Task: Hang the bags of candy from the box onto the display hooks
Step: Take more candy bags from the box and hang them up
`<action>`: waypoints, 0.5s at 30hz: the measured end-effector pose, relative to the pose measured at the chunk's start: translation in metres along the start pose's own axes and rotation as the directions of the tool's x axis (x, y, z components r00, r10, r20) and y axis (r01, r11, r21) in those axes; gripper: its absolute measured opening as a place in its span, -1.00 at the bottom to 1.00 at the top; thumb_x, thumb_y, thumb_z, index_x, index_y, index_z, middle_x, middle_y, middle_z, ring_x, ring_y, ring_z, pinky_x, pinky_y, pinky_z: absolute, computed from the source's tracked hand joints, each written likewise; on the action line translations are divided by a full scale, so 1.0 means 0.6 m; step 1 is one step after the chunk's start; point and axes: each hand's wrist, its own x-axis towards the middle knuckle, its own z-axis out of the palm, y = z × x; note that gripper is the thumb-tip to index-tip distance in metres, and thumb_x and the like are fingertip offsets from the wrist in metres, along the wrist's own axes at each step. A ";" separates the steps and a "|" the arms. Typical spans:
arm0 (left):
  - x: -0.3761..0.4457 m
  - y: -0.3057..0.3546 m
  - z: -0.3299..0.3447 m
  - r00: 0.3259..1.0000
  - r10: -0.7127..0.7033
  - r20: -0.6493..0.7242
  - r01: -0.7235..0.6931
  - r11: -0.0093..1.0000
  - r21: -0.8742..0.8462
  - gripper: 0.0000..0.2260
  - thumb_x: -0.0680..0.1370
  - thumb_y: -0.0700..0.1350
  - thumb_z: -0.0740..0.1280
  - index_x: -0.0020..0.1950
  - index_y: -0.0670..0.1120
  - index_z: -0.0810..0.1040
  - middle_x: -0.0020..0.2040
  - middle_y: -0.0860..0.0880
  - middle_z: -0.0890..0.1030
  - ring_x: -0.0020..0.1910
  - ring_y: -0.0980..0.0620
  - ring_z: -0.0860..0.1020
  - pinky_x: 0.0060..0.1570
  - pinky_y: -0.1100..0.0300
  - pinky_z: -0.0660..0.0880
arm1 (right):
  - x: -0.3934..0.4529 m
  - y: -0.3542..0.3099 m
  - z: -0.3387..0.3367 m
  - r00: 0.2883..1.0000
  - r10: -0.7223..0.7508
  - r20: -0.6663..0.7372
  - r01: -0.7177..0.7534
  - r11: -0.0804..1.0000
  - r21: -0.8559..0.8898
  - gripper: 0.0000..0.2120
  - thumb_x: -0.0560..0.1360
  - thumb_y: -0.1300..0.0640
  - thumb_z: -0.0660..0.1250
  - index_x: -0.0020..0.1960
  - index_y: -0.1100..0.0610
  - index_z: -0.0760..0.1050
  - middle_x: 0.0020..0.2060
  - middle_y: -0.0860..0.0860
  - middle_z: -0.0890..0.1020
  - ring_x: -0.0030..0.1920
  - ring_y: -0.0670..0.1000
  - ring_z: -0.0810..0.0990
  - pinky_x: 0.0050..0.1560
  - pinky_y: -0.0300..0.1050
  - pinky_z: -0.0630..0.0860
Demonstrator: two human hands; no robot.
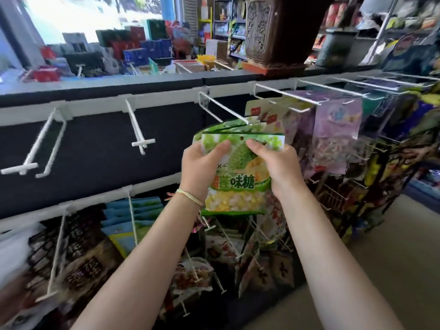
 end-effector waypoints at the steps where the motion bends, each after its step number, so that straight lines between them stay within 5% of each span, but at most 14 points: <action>1: 0.003 -0.002 0.009 0.999 0.025 -0.028 -0.024 1.000 0.014 -0.92 0.56 -0.17 0.44 -0.06 -0.17 0.69 -0.06 -0.18 0.73 -0.03 -0.21 0.70 0.05 -0.25 0.61 | 0.014 -0.001 -0.006 1.000 0.000 0.019 0.000 1.000 0.004 -0.14 0.02 -0.24 0.69 0.22 0.13 0.61 0.07 0.04 0.72 0.08 0.09 0.70 0.20 0.16 0.59; 5: 0.010 -0.012 0.033 0.984 0.105 -0.140 -0.101 0.994 0.042 -0.89 0.51 -0.07 0.47 -0.16 -0.09 0.70 -0.08 -0.26 0.71 -0.04 -0.33 0.67 0.00 -0.35 0.58 | 0.050 -0.009 -0.021 0.990 -0.025 0.141 0.021 0.999 0.030 -0.29 0.11 -0.15 0.66 0.17 0.15 0.62 0.02 0.04 0.73 0.05 0.10 0.71 0.18 0.17 0.60; 9: 0.000 -0.025 0.038 0.962 0.098 -0.256 -0.089 0.995 0.045 -0.72 0.45 0.05 0.49 -0.10 -0.17 0.64 -0.04 -0.39 0.64 -0.08 -0.53 0.58 -0.18 -0.55 0.48 | 0.063 -0.004 -0.027 0.968 -0.043 0.249 0.037 0.999 0.028 -0.77 0.37 0.10 0.61 -0.06 0.05 0.61 -0.16 -0.08 0.75 -0.03 0.02 0.73 0.13 0.10 0.64; 15: -0.011 -0.018 0.050 0.939 0.098 -0.330 -0.085 0.995 0.052 -0.86 0.56 -0.13 0.45 -0.04 -0.21 0.67 -0.06 -0.26 0.71 -0.05 -0.34 0.68 -0.05 -0.38 0.58 | 0.072 -0.006 -0.033 0.943 -0.019 0.332 0.004 0.999 0.046 -0.73 0.40 0.07 0.59 -0.08 0.01 0.50 -0.10 -0.05 0.70 -0.04 0.01 0.71 -0.03 -0.08 0.64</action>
